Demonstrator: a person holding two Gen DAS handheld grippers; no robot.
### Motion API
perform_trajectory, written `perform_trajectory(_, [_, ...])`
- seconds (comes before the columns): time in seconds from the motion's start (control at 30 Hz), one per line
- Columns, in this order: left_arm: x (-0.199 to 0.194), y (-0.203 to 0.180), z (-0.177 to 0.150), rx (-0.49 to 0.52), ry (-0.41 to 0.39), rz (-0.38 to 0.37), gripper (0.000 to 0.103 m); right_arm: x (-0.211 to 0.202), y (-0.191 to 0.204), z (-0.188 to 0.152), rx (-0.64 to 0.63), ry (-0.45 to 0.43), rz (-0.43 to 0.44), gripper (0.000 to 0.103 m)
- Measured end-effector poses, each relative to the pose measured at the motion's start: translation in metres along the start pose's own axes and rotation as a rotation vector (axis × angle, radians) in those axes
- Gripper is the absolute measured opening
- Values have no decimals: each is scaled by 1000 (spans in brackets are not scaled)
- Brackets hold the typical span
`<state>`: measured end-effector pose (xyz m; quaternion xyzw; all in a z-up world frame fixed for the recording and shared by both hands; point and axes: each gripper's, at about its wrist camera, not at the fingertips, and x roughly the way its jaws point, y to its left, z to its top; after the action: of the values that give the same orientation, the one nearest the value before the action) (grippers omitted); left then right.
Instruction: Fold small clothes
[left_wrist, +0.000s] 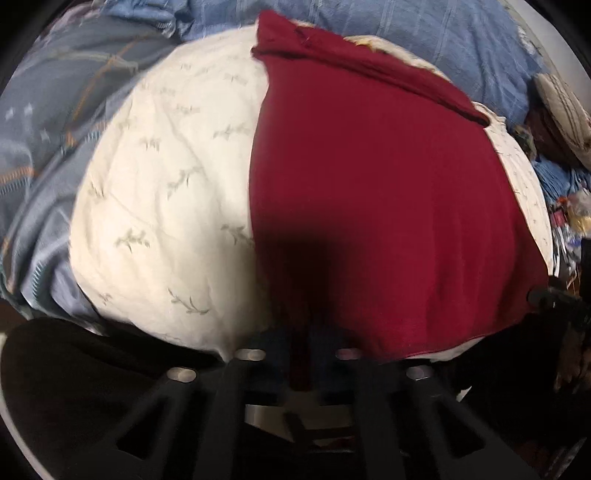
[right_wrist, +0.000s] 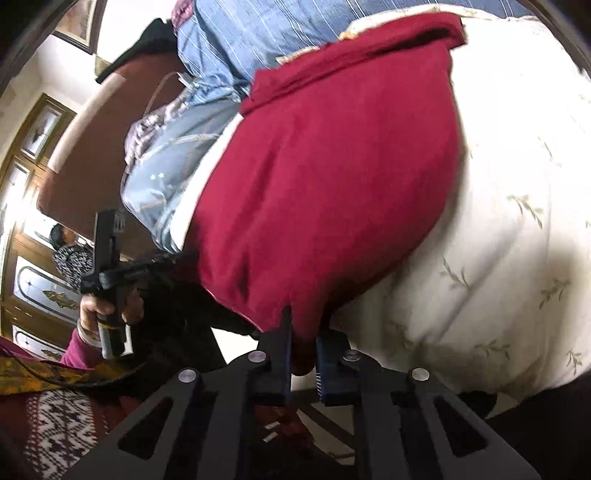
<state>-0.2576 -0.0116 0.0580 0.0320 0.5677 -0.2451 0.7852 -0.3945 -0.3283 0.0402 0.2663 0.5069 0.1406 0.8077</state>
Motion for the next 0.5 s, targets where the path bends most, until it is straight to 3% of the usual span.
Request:
perform_trajectory(0.2, [-21, 3, 22, -22, -55, -128, 6, -19, 10, 22, -18, -104, 70, 8])
perform_trajectory(0.33, [-23, 2, 44, -24, -91, -168, 6, -34, 9, 45, -34, -189, 31, 5])
perform_trajectory(0.5, [-36, 7, 92, -37, -233, -184, 6, -43, -4, 89, -15, -323, -13, 5])
